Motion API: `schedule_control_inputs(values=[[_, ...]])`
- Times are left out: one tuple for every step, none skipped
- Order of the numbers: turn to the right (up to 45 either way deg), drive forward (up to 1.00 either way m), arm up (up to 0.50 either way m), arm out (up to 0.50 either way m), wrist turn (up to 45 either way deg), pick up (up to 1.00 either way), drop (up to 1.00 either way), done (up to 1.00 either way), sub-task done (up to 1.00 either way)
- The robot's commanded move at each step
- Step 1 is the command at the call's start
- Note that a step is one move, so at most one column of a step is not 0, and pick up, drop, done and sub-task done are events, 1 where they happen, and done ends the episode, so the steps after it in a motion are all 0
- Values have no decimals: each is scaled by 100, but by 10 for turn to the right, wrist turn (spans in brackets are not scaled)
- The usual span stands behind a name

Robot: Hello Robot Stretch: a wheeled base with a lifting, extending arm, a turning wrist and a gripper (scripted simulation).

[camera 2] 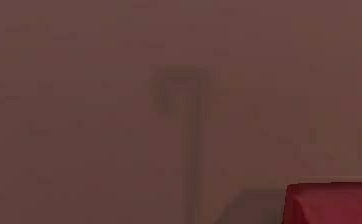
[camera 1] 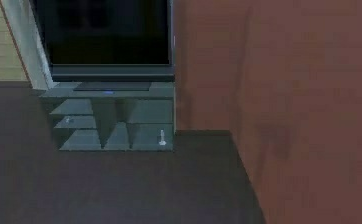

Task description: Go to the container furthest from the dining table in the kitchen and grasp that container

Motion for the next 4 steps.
schedule_control_inputs(values=[[0,5,0,0,0,0,0,0,0],[-450,0,0,0,0,0,0,0,0],[-420,0,0,0,0,0,0,0,0],[0,100,0,0,0,0,0,0,0]])
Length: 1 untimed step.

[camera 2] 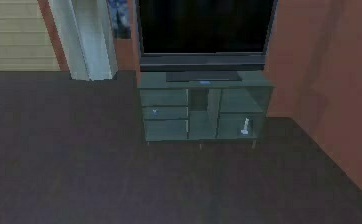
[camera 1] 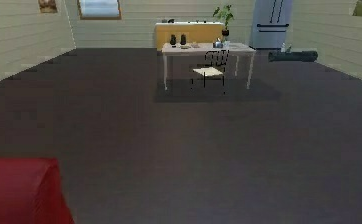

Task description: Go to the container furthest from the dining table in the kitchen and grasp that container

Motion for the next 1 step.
schedule_control_inputs(values=[[-30,0,0,0,0,0,0,0,0]])
